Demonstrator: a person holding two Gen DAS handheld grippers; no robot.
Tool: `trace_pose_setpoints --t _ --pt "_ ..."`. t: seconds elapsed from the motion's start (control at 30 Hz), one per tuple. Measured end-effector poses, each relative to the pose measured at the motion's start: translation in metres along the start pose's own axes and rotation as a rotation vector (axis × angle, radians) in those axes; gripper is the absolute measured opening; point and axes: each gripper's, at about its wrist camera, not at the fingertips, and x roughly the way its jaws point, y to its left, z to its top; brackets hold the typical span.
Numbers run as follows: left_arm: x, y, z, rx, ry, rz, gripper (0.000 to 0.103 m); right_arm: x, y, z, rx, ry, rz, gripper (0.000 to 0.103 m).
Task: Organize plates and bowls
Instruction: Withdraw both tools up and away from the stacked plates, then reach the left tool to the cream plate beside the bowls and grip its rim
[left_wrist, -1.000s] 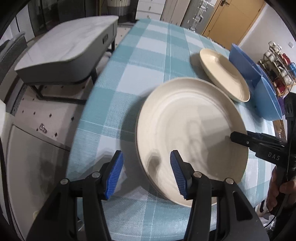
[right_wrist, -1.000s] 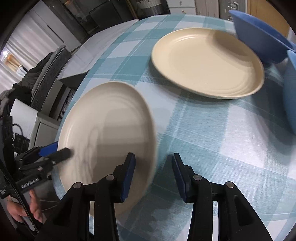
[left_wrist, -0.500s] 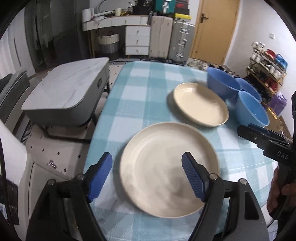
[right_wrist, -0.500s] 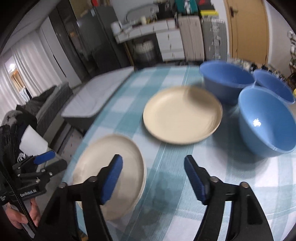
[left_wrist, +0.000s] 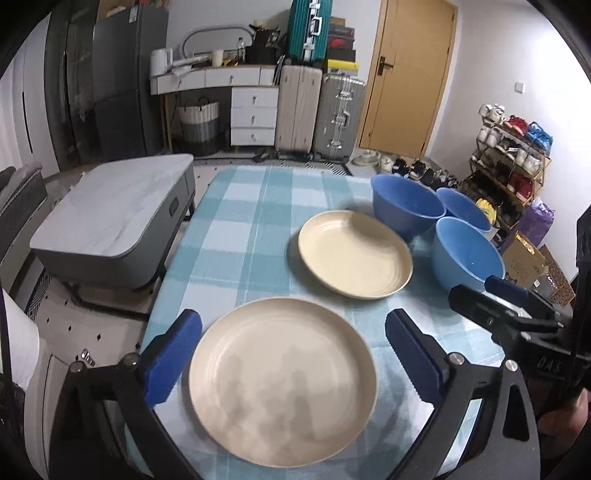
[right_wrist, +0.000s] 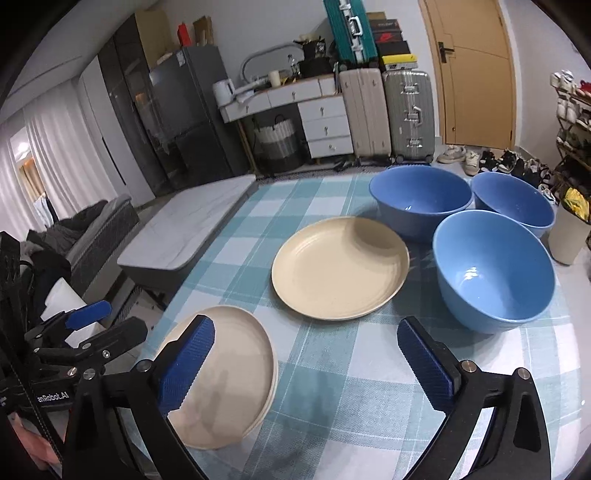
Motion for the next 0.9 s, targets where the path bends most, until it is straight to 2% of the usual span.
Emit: trace_pose_setpoints --t 0.27,0.43,0.63,0.9 --pt "0.003 -0.011 -0.002 -0.034 -0.006 -0.026 0.102 -0.016 -0.014 -0.007 0.038 -0.039 -0.036 0.101" --pt "0.011 -0.019 -0.003 -0.015 0.015 -0.014 0.102 -0.016 -0.027 -0.008 0.078 -0.032 -0.024 0.101" --pt "0.021 -0.027 0.000 0.015 0.041 -0.015 0.102 -0.021 -0.038 -0.005 0.113 -0.067 -0.021 0.101" --pt "0.012 -0.037 0.005 0.046 -0.033 -0.002 0.102 -0.027 -0.043 0.004 0.116 -0.082 -0.028 0.101"
